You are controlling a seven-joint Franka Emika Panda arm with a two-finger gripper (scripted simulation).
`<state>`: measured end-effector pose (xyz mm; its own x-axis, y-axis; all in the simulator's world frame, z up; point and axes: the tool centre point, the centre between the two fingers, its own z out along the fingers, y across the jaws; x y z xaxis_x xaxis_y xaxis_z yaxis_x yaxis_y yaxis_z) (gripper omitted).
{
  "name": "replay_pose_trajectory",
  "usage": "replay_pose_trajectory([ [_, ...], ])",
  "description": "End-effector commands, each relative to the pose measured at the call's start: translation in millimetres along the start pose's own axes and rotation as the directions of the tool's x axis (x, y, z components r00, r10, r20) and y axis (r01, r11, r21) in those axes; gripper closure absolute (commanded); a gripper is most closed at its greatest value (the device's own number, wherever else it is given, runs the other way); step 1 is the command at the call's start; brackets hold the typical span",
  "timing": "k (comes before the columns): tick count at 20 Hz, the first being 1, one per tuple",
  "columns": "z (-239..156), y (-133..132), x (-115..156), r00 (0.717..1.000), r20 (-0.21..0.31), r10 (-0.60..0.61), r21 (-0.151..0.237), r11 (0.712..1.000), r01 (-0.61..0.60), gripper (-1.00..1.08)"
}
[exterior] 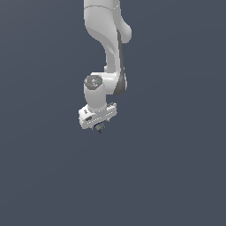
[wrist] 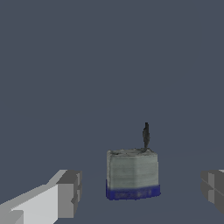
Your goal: Pick up the object and move it to a goal position.
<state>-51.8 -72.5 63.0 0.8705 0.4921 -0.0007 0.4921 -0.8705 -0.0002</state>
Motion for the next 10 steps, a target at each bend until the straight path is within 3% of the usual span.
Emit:
replay_pose_trajectory([
  [1, 0, 0, 0, 1.0, 0.0, 0.0, 0.0, 1.0, 0.0, -0.92],
  [10, 32, -1, -1, 1.0, -0.001, -0.003, 0.0, 1.0, 0.003, -0.92],
])
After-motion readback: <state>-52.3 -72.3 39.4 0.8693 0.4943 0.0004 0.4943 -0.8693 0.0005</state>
